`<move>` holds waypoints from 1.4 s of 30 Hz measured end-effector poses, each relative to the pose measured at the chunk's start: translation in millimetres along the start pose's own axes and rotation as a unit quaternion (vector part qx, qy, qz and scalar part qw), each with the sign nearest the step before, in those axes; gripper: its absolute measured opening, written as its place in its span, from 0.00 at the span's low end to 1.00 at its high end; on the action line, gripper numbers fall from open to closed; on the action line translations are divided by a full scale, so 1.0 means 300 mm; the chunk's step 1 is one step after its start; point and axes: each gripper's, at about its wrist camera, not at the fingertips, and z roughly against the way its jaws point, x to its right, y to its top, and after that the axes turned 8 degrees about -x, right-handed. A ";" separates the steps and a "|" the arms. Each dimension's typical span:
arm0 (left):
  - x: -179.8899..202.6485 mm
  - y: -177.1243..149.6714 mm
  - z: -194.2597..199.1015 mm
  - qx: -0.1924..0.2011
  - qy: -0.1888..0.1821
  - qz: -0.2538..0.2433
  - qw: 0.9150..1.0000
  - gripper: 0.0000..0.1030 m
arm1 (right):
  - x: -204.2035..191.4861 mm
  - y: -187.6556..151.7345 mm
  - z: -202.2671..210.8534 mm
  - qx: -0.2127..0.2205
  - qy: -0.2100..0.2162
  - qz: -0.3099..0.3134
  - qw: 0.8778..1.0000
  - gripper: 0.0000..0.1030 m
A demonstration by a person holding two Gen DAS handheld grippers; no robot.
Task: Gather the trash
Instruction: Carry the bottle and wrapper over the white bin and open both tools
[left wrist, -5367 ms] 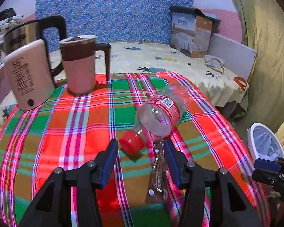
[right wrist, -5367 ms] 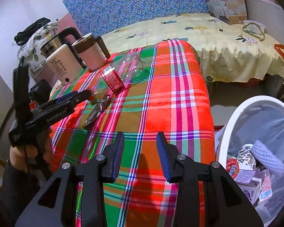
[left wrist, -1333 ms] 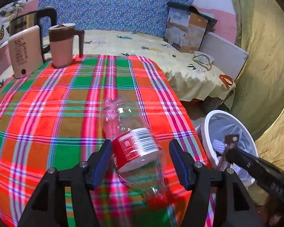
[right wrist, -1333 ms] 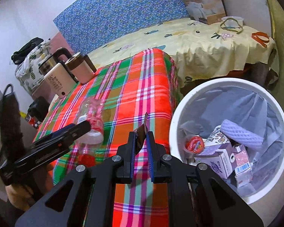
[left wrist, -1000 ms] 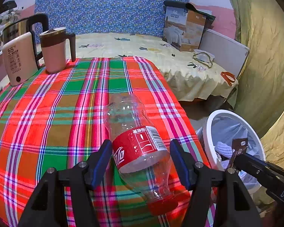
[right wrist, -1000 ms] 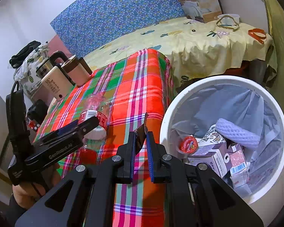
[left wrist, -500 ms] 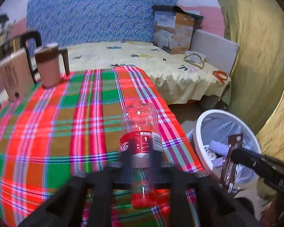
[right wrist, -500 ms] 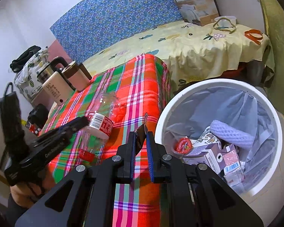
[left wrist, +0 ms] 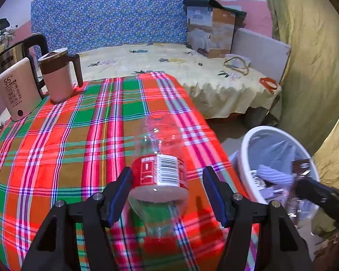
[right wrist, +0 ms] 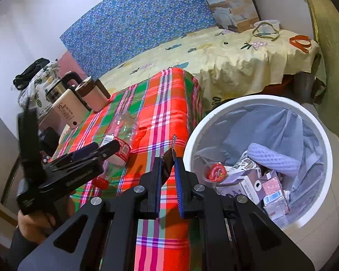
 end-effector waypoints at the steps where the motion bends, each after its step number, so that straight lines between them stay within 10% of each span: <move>1: -0.003 0.004 -0.018 -0.006 0.004 -0.003 1.000 0.65 | 0.004 0.001 -0.001 0.000 0.000 -0.001 1.000 0.13; 42: 0.172 -0.076 0.159 0.032 -0.074 -0.050 0.995 0.61 | 0.097 -0.004 0.066 0.020 -0.021 -0.027 0.999 0.13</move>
